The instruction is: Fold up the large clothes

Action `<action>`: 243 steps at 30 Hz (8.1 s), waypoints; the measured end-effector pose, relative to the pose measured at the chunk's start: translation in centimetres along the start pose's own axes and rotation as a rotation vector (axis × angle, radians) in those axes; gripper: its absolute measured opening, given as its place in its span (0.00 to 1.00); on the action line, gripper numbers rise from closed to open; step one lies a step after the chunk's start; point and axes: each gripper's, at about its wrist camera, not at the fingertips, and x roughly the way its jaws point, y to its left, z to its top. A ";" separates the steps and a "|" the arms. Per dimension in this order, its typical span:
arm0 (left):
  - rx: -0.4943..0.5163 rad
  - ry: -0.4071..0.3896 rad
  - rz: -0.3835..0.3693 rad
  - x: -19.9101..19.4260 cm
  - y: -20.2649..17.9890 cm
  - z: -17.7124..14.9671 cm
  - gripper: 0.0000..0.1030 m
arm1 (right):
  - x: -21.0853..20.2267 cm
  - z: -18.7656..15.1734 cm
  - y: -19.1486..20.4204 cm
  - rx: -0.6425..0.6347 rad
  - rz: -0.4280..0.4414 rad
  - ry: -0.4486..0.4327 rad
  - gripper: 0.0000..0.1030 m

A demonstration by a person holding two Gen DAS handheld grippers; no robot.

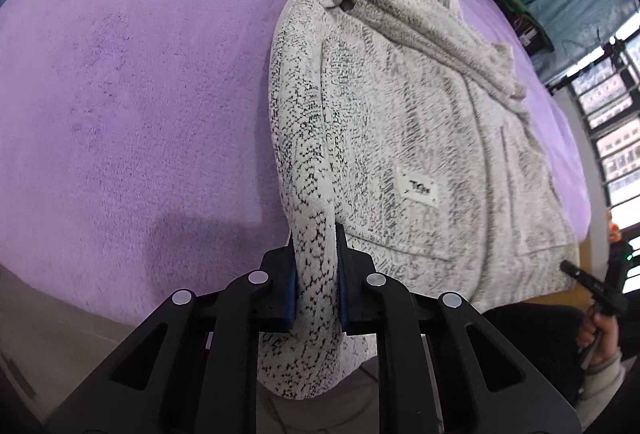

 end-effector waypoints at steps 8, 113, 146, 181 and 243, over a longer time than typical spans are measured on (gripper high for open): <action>-0.016 0.000 -0.040 -2.2 -1.6 1.1 0.13 | -1.7 0.6 0.2 -0.002 0.061 -0.003 0.12; -0.082 0.047 0.013 17.2 -4.1 44.9 0.49 | 13.7 44.3 -6.2 0.245 0.163 -0.141 0.20; 0.092 -0.284 0.144 11.0 -4.0 28.0 0.94 | 9.9 40.7 15.5 -0.370 -0.038 -0.178 0.82; 0.202 -0.234 0.173 13.0 -4.0 27.1 0.95 | 33.7 40.6 48.1 -0.903 -0.278 0.232 0.55; 0.225 -0.239 0.140 10.8 -6.6 27.9 0.94 | 24.9 49.5 34.9 -1.051 -0.383 0.318 0.60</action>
